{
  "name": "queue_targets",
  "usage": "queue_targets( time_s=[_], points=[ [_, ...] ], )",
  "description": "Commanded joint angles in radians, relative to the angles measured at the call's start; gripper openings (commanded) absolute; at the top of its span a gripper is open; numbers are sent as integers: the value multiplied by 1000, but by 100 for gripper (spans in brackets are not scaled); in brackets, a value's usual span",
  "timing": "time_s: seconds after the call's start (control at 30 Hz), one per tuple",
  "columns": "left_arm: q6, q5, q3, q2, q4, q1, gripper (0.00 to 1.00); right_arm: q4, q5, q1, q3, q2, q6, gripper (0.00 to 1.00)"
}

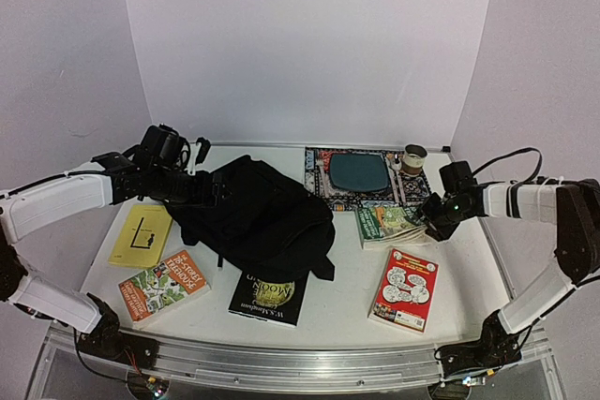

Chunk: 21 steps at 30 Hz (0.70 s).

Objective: Pack the student bag
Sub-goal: Pick up the book from the center of the board.

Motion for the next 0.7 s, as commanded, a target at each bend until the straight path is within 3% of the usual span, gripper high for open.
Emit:
queue_targets(
  time_s=[0.0, 0.37, 0.67],
  points=[
    [-8, 19, 55, 0, 40, -4, 94, 68, 15, 2, 18, 39, 18, 48],
    [-12, 46, 61, -6, 47, -7, 93, 57, 44, 1, -7, 31, 22, 1],
    [4, 113, 104, -1, 78, -29, 94, 5, -85, 2, 8, -122, -96, 0]
  ],
)
